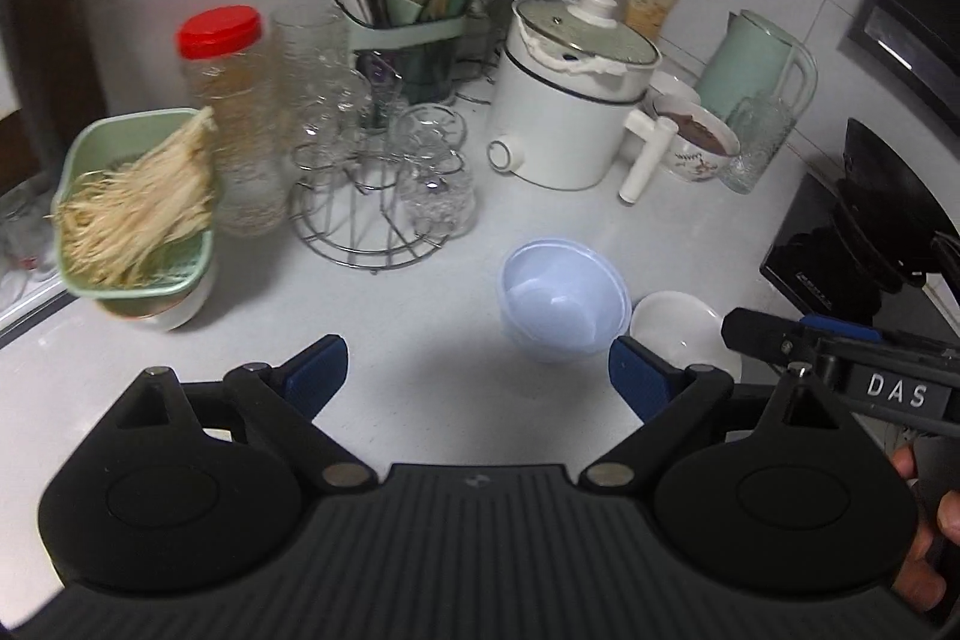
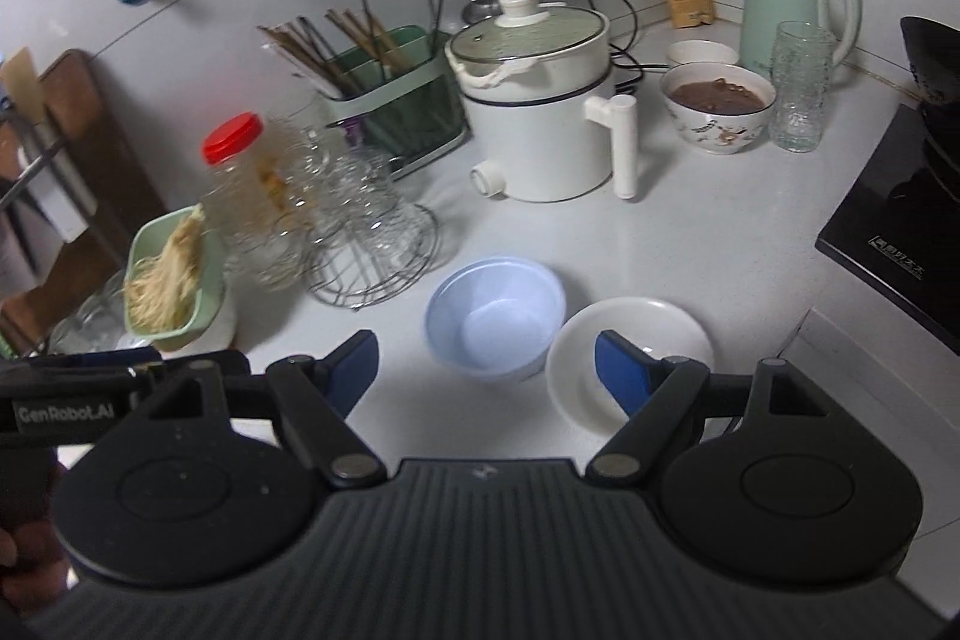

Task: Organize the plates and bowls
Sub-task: 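Move both grippers to the smaller light-blue bowl, then close both grippers on the rim of the smaller light-blue bowl, then lift the smaller bowl with both grippers and carry it over the stack, then lower the smaller bowl into the large blue bowl and open both grippers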

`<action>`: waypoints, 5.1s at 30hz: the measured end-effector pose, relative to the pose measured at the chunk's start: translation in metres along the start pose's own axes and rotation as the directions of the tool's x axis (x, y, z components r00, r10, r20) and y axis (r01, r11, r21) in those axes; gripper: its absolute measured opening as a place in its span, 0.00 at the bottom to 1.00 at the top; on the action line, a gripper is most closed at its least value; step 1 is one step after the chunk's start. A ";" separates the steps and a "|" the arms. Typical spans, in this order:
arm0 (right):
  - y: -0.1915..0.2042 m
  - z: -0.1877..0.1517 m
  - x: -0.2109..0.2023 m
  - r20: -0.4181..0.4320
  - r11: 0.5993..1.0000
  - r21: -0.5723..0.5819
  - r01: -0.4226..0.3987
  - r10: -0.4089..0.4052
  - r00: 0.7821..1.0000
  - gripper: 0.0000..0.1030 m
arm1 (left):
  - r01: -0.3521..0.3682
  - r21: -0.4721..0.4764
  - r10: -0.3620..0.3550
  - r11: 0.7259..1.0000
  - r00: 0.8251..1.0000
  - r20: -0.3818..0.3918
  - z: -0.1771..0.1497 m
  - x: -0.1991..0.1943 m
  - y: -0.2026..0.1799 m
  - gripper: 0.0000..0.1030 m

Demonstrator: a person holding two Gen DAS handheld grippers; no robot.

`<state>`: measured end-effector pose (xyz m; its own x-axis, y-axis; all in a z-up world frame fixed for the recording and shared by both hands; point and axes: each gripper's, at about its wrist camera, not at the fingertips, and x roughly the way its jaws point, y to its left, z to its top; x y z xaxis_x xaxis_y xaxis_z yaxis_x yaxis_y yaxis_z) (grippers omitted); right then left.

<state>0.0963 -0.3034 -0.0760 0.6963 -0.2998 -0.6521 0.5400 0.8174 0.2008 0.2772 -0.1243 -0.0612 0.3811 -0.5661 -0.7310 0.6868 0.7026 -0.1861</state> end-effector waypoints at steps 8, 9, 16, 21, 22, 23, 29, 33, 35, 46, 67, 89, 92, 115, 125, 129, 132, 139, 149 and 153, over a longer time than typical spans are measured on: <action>-0.023 0.029 0.043 -0.048 1.000 -0.002 0.016 -0.016 0.999 0.77 | 0.003 -0.049 -0.007 0.999 0.998 -0.065 0.022 0.058 -0.010 0.93; -0.027 0.033 0.051 -0.058 1.000 -0.007 0.016 -0.017 0.998 0.77 | 0.000 -0.056 -0.004 0.998 0.997 -0.072 0.025 0.067 -0.011 0.93; -0.041 0.053 0.112 -0.145 0.997 -0.077 -0.025 0.014 0.989 0.70 | 0.011 -0.080 -0.020 0.997 0.993 -0.113 0.038 0.120 -0.018 0.92; -0.047 0.052 0.150 -0.209 0.997 -0.059 -0.051 0.037 0.977 0.55 | 0.001 -0.129 -0.021 0.992 0.989 -0.148 0.040 0.150 -0.015 0.78; -0.048 0.051 0.157 -0.220 0.997 -0.057 -0.058 0.044 0.975 0.54 | 0.002 -0.139 -0.024 0.990 0.987 -0.157 0.039 0.155 -0.014 0.76; -0.049 0.050 0.162 -0.228 0.996 -0.059 -0.065 0.050 0.972 0.51 | 0.001 -0.148 -0.026 0.989 0.986 -0.166 0.038 0.160 -0.014 0.70; -0.051 0.047 0.191 -0.267 0.993 -0.088 -0.083 0.057 0.962 0.36 | 0.019 -0.178 -0.055 0.984 0.978 -0.200 0.031 0.188 -0.015 0.51; -0.051 0.044 0.205 -0.297 0.990 -0.103 -0.098 0.064 0.953 0.26 | 0.021 -0.179 -0.058 0.984 0.976 -0.209 0.027 0.198 -0.020 0.41; -0.051 0.041 0.209 -0.305 0.988 -0.104 -0.110 0.074 0.950 0.21 | 0.024 -0.182 -0.063 0.983 0.976 -0.209 0.024 0.201 -0.021 0.36; -0.050 0.047 0.198 -0.310 0.982 -0.081 -0.168 0.136 0.941 0.18 | 0.021 -0.220 -0.061 0.975 0.983 -0.173 0.030 0.175 -0.016 0.35; -0.006 0.052 0.106 -0.270 0.975 -0.020 -0.223 0.209 0.940 0.18 | 0.043 -0.242 -0.048 0.969 0.999 -0.014 0.033 0.048 0.002 0.35; 0.063 0.026 0.073 -0.312 0.931 -0.063 -0.360 0.324 0.893 0.18 | -0.030 -0.343 0.047 0.939 0.998 0.042 -0.013 -0.036 0.060 0.35; 0.083 0.022 0.070 -0.326 0.912 -0.118 -0.392 0.337 0.883 0.18 | -0.057 -0.383 0.081 0.922 0.996 0.047 -0.023 -0.050 0.074 0.36; 0.170 -0.035 0.081 -0.545 0.818 -0.211 -0.535 0.356 0.759 0.20 | -0.180 -0.542 0.192 0.821 0.981 -0.034 -0.099 -0.091 0.141 0.36; 0.169 -0.056 0.085 -0.570 0.833 -0.239 -0.498 0.295 0.767 0.21 | -0.206 -0.531 0.176 0.822 0.978 -0.108 -0.115 -0.074 0.140 0.36; 0.171 -0.057 0.086 -0.583 0.831 -0.232 -0.506 0.297 0.756 0.20 | -0.239 -0.533 0.186 0.812 0.971 -0.152 -0.113 -0.073 0.143 0.45; 0.175 -0.054 0.082 -0.573 0.824 -0.250 -0.508 0.297 0.764 0.22 | -0.242 -0.522 0.196 0.818 0.970 -0.144 -0.108 -0.075 0.140 0.52; 0.173 -0.038 0.075 -0.509 0.836 -0.256 -0.486 0.312 0.802 0.39 | -0.227 -0.490 0.201 0.842 0.974 -0.106 -0.094 -0.086 0.136 0.53; 0.172 -0.018 0.048 -0.373 0.850 -0.269 -0.453 0.341 0.863 0.39 | -0.182 -0.461 0.210 0.868 0.978 0.010 -0.073 -0.117 0.140 0.53; 0.171 -0.015 0.035 -0.313 0.862 -0.268 -0.429 0.344 0.885 0.39 | -0.188 -0.408 0.219 0.894 0.975 0.032 -0.066 -0.128 0.138 0.53</action>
<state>0.2058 -0.1667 -0.0757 0.6539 0.1695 -0.7374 0.0400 0.9655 0.2575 0.2824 0.0739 -0.0373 0.5419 -0.4114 -0.7329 0.2898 0.9100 -0.2965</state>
